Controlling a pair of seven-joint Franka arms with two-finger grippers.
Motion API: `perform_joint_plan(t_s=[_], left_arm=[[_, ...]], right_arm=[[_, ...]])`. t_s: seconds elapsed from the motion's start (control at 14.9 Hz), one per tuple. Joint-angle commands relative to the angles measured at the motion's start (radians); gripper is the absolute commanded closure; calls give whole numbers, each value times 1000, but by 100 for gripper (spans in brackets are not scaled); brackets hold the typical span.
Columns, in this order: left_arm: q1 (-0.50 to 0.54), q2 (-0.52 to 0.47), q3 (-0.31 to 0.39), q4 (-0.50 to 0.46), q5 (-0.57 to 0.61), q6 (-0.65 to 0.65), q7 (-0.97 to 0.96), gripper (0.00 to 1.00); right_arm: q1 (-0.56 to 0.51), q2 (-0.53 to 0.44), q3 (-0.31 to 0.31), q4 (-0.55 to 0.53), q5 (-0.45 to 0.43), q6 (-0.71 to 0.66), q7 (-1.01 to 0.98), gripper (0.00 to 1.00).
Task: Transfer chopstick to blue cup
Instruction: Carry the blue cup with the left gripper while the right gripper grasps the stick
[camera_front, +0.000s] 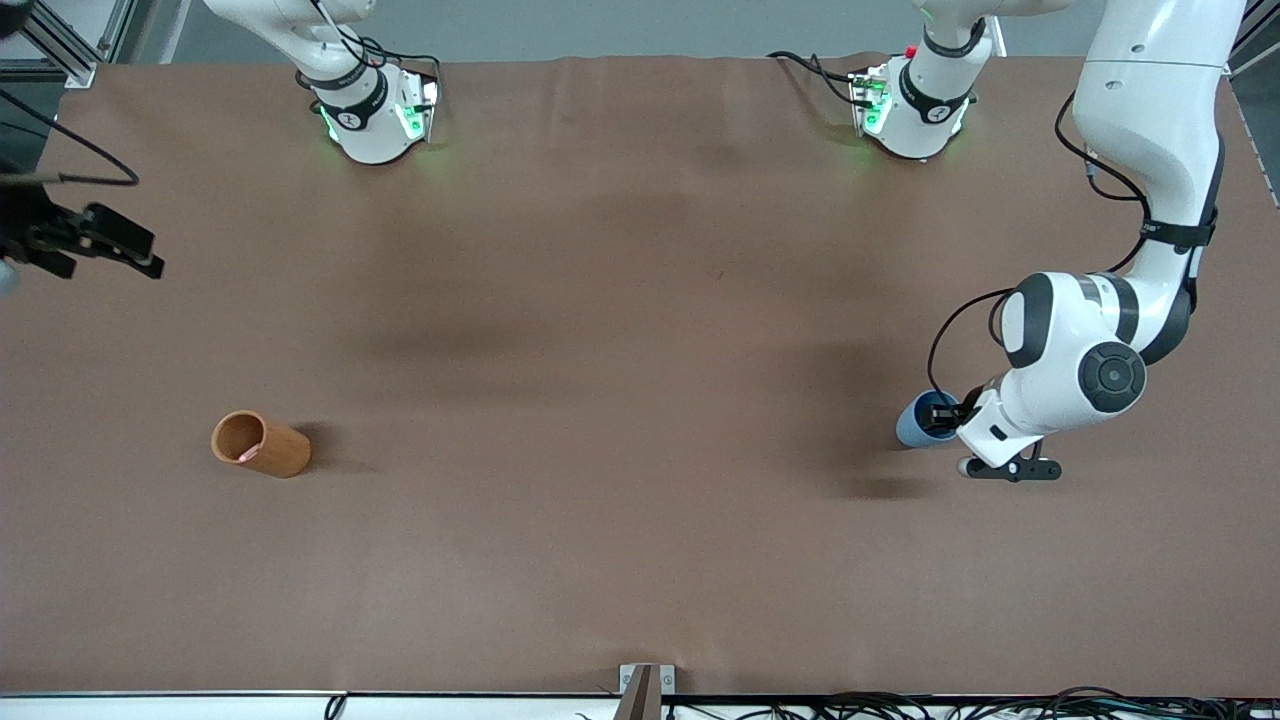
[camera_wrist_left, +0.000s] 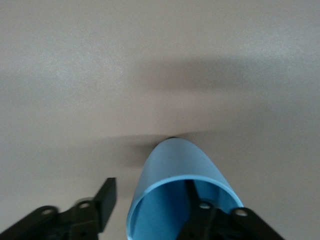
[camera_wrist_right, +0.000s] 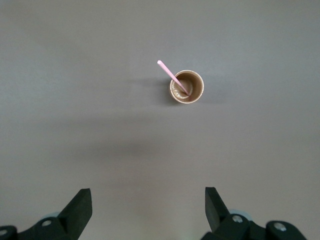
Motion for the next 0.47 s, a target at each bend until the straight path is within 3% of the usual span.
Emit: perform_joint_plan(t_s=[0.0,0.4], left_arm=[[-5,-8,2,-6,27,16,7,100],[-17,-23,-13,61,64,-27,-48,100]], right_arm=[[8,137,-1,106,-11,47,2,2],[2,468,-4,408,-15,84,-4,8]])
